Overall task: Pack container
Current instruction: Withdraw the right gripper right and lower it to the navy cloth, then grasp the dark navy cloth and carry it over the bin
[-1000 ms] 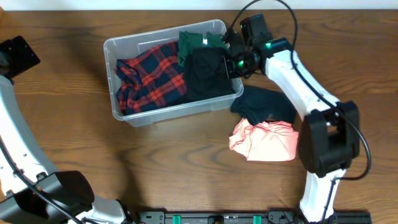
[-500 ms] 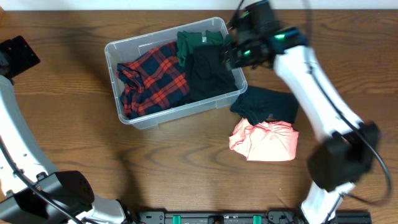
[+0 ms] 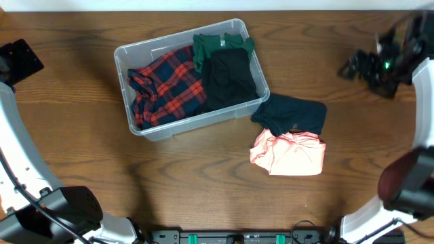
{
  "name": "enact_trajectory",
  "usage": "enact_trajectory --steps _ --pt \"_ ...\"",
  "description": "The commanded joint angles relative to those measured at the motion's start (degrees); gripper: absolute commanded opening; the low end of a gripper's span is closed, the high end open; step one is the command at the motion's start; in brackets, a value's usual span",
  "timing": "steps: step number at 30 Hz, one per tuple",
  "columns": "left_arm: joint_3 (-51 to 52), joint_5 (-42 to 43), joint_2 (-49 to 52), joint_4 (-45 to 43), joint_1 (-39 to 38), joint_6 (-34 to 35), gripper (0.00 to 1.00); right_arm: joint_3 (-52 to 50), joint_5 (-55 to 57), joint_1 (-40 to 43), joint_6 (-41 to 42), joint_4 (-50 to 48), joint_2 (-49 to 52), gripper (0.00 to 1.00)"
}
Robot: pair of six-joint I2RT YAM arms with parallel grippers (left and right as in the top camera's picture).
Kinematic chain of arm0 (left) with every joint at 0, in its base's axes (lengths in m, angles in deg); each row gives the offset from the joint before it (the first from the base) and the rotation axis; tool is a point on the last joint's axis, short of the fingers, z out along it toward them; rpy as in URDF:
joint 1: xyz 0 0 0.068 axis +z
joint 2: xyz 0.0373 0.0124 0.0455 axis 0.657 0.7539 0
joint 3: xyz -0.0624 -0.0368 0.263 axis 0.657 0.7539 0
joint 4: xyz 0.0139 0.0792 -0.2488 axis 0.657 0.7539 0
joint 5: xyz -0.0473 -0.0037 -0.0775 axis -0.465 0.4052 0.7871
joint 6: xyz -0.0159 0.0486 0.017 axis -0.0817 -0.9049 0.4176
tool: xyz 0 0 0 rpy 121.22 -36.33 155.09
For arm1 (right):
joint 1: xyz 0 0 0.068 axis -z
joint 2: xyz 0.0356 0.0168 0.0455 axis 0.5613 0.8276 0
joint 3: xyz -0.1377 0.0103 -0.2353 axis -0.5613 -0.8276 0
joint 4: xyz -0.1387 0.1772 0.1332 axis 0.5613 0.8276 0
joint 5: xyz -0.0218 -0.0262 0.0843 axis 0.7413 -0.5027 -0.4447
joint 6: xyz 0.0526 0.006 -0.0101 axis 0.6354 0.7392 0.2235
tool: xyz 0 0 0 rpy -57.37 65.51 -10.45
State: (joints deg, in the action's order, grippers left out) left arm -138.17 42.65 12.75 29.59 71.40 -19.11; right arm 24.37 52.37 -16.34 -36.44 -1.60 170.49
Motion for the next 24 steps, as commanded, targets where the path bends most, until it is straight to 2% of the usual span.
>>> enact_trajectory --steps 1,5,10,14,20,23,24 --pt "0.00 -0.48 0.33 0.00 0.15 0.50 0.98 -5.92 -4.70 0.90 -4.94 -0.87 3.32 0.93" --pt "0.00 -0.48 0.33 0.00 0.15 0.50 0.98 -11.80 -11.74 0.04 -9.33 -4.37 6.32 0.93" --pt "0.00 -0.48 0.33 0.00 0.15 0.50 0.98 -16.52 -14.67 -2.54 -9.09 -10.29 8.44 0.91" --pt "0.00 -0.48 0.33 0.00 0.15 0.50 0.98 -18.97 -14.78 -5.38 -6.32 -15.43 8.83 0.86" --pt "0.00 -0.48 0.33 0.00 0.15 0.50 0.98 -21.05 -11.87 -8.63 -0.94 -22.12 8.92 0.71" --pt "0.00 -0.48 0.33 0.00 0.15 0.50 0.98 -21.14 -10.67 -9.20 -0.76 -23.15 8.92 0.55" --pt "0.00 -0.48 0.33 0.00 0.15 0.50 0.98 -21.14 -10.71 -9.22 -0.74 -23.32 8.92 0.44"
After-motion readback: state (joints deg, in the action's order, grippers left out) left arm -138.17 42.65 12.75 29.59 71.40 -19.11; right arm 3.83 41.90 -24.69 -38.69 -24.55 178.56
